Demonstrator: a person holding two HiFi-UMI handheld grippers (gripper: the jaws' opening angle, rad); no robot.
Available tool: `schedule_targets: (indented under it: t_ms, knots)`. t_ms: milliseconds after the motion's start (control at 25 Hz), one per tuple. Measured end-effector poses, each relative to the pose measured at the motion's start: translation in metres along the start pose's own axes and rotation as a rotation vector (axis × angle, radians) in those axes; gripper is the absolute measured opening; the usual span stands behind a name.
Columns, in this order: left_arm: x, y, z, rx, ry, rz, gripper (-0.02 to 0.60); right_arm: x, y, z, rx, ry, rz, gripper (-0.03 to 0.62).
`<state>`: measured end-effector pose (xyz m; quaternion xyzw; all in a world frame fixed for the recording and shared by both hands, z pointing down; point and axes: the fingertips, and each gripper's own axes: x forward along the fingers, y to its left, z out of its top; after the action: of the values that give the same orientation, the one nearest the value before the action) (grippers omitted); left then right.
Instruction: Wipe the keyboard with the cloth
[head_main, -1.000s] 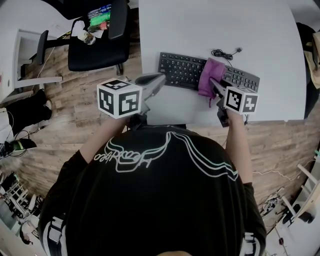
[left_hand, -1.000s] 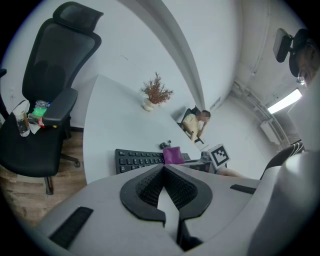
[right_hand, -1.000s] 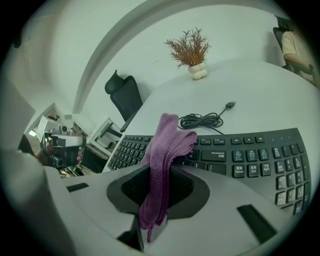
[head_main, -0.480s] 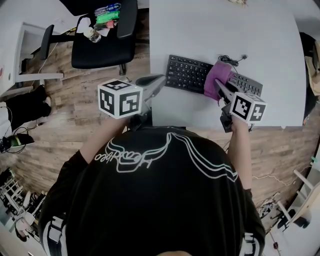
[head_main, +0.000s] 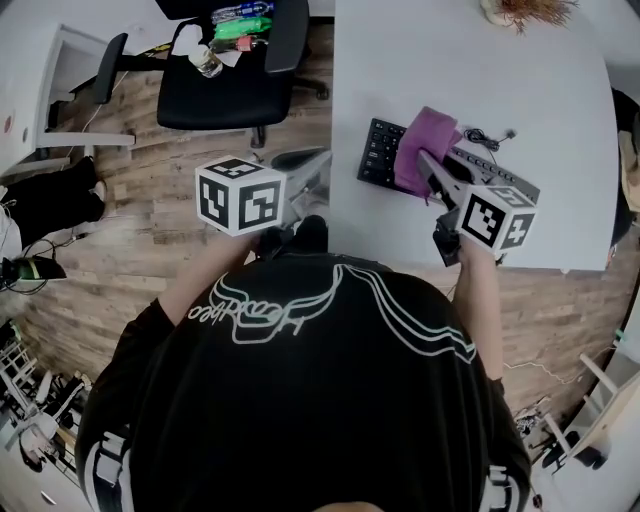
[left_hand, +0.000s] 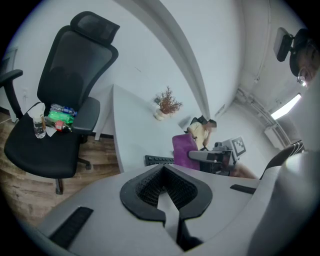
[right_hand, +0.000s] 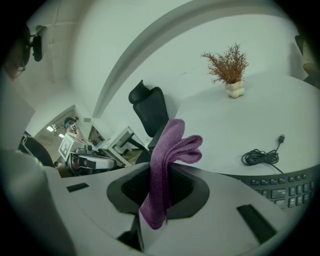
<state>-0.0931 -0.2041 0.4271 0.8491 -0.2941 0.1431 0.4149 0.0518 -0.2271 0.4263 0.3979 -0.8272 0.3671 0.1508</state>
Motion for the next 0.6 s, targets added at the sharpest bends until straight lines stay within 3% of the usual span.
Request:
schedule_targets:
  t_ms: [360, 600]
  knots:
    - [-0.033, 0.027, 0.005, -0.007, -0.012, 0.008, 0.005, 0.050, 0.052, -0.010, -0.038, 0.063, 0.063, 0.054]
    - [-0.036, 0.033, 0.005, -0.005, -0.004, -0.002, 0.005, 0.075, 0.055, -0.026, -0.032, 0.119, 0.066, 0.054]
